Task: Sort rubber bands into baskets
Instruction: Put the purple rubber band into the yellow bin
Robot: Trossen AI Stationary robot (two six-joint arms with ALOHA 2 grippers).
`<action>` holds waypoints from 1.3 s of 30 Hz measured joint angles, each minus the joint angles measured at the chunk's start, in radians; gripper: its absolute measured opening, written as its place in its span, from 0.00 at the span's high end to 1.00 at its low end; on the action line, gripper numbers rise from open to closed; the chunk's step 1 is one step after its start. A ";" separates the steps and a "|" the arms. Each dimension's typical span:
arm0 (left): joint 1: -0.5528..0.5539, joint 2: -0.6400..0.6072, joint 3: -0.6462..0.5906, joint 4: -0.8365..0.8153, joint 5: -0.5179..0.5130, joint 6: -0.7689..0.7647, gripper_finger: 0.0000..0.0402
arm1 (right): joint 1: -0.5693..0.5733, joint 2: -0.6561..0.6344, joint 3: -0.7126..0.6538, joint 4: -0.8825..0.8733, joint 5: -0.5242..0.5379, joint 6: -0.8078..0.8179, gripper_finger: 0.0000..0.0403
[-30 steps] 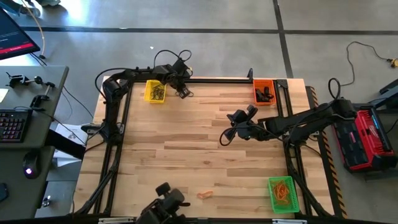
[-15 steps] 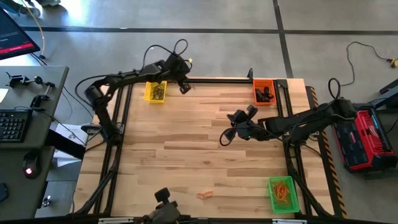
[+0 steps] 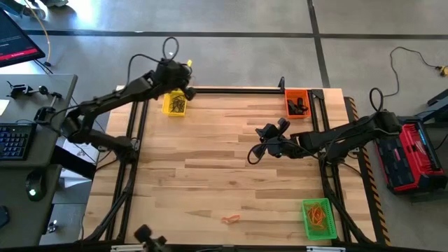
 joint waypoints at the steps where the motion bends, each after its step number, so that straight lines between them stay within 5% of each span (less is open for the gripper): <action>1: 0.005 -0.018 -0.011 -0.003 -0.013 -0.001 1.00 | 0.000 0.000 0.000 0.000 0.000 0.000 1.00; 24: 0.171 -0.046 -0.293 0.001 -0.017 -0.086 1.00 | 0.000 0.000 0.000 0.018 -0.001 0.001 1.00; 34: 0.171 -0.046 -0.309 -0.024 -0.098 -0.137 1.00 | 0.000 0.000 0.000 0.021 -0.016 0.001 1.00; 39: 0.168 -0.046 -0.309 -0.051 -0.020 -0.137 1.00 | 0.000 0.000 0.000 0.021 -0.018 -0.010 1.00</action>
